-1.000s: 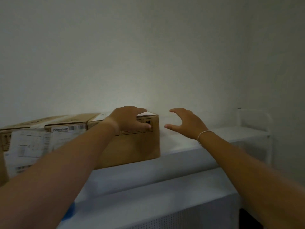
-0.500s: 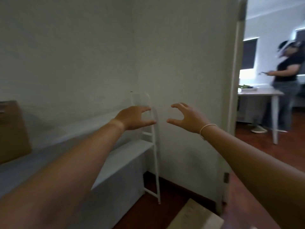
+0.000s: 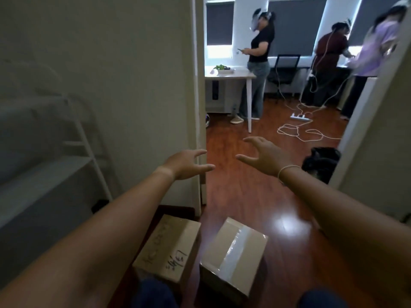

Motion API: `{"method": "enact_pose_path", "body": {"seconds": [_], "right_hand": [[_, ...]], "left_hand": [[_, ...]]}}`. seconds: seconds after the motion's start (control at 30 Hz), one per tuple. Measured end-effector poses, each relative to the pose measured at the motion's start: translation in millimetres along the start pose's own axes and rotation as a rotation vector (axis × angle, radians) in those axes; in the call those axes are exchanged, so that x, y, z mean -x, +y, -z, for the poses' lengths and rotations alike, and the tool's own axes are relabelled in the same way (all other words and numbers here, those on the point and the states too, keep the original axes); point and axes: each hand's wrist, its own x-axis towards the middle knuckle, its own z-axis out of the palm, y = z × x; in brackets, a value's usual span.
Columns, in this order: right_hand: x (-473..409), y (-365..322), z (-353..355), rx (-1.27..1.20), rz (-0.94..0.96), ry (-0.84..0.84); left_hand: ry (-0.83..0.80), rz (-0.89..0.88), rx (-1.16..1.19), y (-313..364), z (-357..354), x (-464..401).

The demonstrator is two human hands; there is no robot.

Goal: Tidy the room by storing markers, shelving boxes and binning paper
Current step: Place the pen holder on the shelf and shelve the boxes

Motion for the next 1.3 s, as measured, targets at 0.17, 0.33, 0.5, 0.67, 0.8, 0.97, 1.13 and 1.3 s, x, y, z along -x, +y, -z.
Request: {"method": "enact_pose_path", "body": {"seconds": [0.17,0.33,0.5,0.67,0.8,0.97,1.13,1.3], "right_hand": [[19,64,-53,-0.106,-0.165,-0.033],[46,130,-139,-0.279,-0.399,-0.126],[74,196,-240,-0.475,-0.688,-0.190],[100,244,-341,-0.642,-0.992,-0.167],[113,267,-423,-0.713,-1.207,-0.142],[129,275,-487,-0.837,-1.434,-0.135],[134,266,-516,-0.999,-1.509,-0.089],[130,265,-500,-1.081,-1.525,-0.033]], "left_hand": [[-0.119,0.033,0.125,-1,-80,-45],[-0.291,0.157,0.284,-22,-179,-82],[-0.394,0.324,0.387,-56,-289,-115],[-0.449,0.505,0.460,-106,-390,-147],[-0.468,0.615,0.483,-147,-460,-170],[-0.465,0.738,0.511,-189,-515,-178],[-0.476,0.793,0.663,-205,-541,-165],[-0.439,0.818,0.752,-187,-524,-166]]}}
